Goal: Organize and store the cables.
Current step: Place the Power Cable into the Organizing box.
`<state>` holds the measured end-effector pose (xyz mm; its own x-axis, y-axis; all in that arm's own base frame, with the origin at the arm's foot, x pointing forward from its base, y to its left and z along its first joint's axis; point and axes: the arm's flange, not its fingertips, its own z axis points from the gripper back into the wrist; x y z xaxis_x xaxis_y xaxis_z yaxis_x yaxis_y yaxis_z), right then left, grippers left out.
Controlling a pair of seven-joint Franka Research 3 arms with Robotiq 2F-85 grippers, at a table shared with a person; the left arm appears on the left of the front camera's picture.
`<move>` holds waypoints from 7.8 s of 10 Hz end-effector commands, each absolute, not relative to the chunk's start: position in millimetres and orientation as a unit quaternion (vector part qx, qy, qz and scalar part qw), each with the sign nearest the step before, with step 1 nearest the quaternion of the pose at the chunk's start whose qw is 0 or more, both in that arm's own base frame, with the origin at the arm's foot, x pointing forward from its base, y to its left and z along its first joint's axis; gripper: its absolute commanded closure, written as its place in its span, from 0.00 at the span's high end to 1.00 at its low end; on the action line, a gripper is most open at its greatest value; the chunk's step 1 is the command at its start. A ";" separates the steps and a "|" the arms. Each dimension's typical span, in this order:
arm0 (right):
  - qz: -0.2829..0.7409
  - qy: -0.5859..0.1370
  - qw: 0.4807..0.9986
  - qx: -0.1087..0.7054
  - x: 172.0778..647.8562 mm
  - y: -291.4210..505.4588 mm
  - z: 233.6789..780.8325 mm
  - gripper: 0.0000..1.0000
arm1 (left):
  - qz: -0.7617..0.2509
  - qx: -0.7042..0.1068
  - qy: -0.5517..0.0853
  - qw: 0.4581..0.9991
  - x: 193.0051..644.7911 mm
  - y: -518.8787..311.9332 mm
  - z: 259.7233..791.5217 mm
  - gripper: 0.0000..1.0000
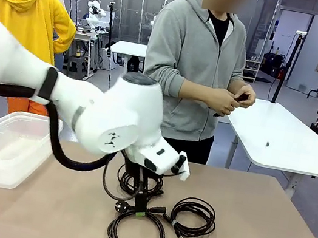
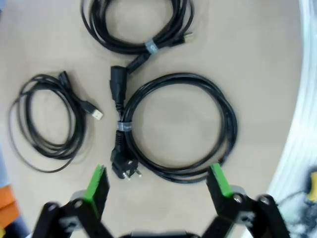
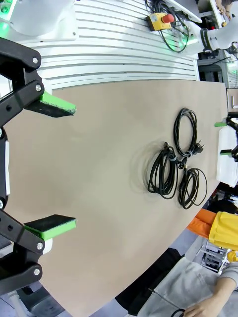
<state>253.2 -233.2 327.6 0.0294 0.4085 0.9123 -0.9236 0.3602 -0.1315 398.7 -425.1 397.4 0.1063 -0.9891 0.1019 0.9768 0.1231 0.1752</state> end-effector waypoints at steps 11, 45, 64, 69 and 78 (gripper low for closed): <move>0.497 -0.488 0.667 0.264 253.3 -233.4 329.2 1.00 | -0.633 0.062 0.000 0.772 465.5 -458.4 316.8 1.00; 0.497 -0.488 0.667 0.264 253.3 -233.4 329.2 1.00 | -0.698 0.070 -0.209 0.681 483.1 -168.6 576.9 0.15; 0.497 -0.488 0.667 0.264 253.3 -233.4 329.2 1.00 | -0.471 0.133 -0.165 0.856 547.6 50.0 423.3 0.15; 0.497 -0.488 0.667 0.264 253.3 -233.4 329.2 1.00 | -0.458 0.132 -0.156 0.865 549.6 39.0 416.7 0.84; 0.497 -0.488 0.667 0.264 253.3 -233.4 329.2 1.00 | -0.458 0.133 -0.168 0.863 549.7 26.7 419.5 1.00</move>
